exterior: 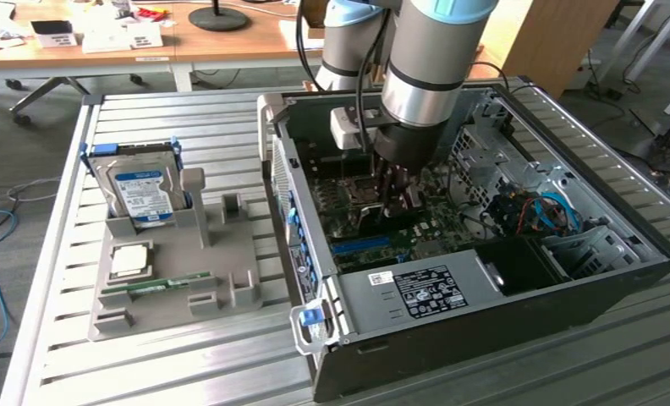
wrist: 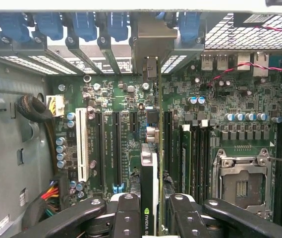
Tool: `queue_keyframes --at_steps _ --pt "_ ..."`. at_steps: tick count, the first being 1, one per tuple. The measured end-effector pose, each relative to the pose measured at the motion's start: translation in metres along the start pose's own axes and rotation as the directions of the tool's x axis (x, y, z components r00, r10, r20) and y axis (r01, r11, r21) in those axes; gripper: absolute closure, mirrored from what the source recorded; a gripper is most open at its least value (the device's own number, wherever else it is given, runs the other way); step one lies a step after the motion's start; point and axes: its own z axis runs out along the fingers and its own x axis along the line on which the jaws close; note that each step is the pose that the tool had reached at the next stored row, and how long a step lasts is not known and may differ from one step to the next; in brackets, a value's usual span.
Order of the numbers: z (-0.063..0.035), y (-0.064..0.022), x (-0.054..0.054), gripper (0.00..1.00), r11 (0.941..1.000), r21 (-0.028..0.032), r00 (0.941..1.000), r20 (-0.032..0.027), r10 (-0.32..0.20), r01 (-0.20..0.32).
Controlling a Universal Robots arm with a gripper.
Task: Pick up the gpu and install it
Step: 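Insert the gpu into the slot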
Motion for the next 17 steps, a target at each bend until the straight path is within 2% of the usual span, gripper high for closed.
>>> queue_keyframes --at_steps 17 --pt "0.0026 0.0005 0.0001 0.73 1.0000 0.0000 1.0000 -0.0001 0.000 0.000"
